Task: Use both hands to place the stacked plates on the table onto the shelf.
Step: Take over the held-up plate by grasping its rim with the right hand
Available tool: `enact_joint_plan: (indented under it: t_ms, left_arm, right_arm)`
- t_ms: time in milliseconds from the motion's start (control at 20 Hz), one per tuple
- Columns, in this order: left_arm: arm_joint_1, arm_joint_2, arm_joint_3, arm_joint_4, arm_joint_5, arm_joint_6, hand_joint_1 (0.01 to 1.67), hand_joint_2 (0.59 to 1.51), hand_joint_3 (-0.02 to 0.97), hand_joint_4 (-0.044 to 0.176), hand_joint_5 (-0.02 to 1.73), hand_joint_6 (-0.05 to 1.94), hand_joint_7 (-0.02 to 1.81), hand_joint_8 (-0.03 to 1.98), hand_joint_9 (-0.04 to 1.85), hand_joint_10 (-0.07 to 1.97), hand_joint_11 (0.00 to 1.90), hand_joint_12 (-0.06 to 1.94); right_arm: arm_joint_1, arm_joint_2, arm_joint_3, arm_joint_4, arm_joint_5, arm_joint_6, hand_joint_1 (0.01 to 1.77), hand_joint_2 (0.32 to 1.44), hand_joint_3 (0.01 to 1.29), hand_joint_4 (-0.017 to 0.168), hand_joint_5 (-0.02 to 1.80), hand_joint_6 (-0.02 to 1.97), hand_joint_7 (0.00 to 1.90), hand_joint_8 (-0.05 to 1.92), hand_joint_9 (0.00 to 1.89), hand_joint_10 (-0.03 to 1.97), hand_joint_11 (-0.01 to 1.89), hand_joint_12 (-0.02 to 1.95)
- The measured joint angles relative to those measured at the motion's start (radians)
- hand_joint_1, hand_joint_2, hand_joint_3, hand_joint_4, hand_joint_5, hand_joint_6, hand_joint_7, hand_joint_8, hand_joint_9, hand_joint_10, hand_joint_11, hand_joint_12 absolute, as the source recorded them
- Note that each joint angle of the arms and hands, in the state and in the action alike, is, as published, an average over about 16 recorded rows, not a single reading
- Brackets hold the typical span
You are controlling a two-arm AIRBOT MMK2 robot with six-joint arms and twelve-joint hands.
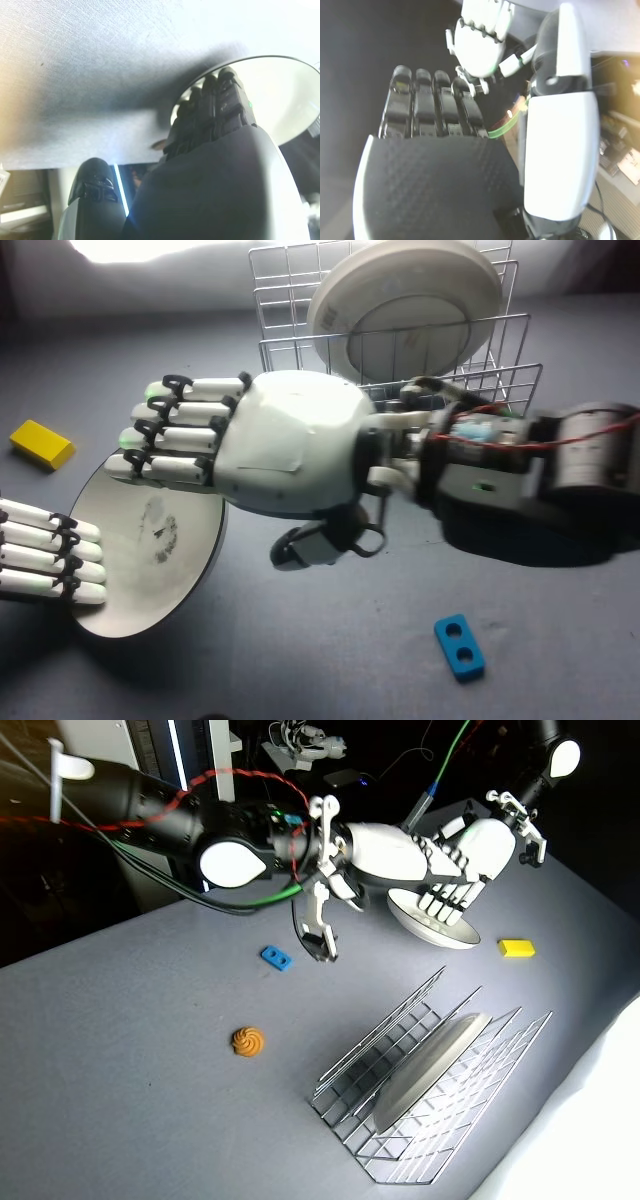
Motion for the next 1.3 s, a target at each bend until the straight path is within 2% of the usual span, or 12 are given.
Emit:
enact_joint_plan:
  t_ms: [600, 800, 1050, 1300]
  left_arm:
    - [0.0, -0.001, 0.001, 0.0, -0.001, 0.0, 0.02, 1.125, 0.012, -0.008, -0.01, -0.03, 0.0, -0.01, 0.01, -0.02, 0.02, -0.01]
    - [-0.001, -0.001, 0.002, 0.001, -0.002, 0.0, 0.02, 1.126, 0.012, -0.008, -0.01, -0.03, 0.0, -0.01, 0.02, -0.01, 0.02, 0.0]
    - [-0.001, -0.001, 0.003, 0.0, -0.004, -0.001, 0.02, 1.126, 0.012, -0.009, -0.01, -0.03, 0.01, 0.0, 0.02, 0.0, 0.02, 0.0]
    - [-0.002, 0.0, 0.004, -0.004, -0.008, -0.002, 0.02, 1.127, 0.012, -0.01, -0.01, -0.03, 0.01, 0.0, 0.02, 0.0, 0.02, 0.01]
  right_arm:
    - [-0.021, -0.253, 0.281, 0.0, -0.012, -0.026, 1.11, 0.95, 0.01, 0.004, 0.04, 0.04, 0.03, 0.01, 0.03, 0.01, 0.02, 0.04]
    - [-0.025, -0.306, 0.342, -0.003, -0.005, -0.031, 1.1, 0.99, 0.01, 0.004, 0.13, 0.04, 0.11, 0.01, 0.11, 0.02, 0.02, 0.26]
    - [-0.025, -0.339, 0.382, -0.009, 0.006, -0.035, 1.1, 1.03, 0.02, 0.003, 0.34, 0.05, 0.34, 0.01, 0.32, 0.04, 0.07, 0.59]
    - [-0.024, -0.333, 0.378, -0.017, 0.019, -0.037, 1.1, 1.05, 0.02, 0.002, 0.59, 0.26, 0.62, 0.16, 0.66, 0.05, 0.27, 0.93]
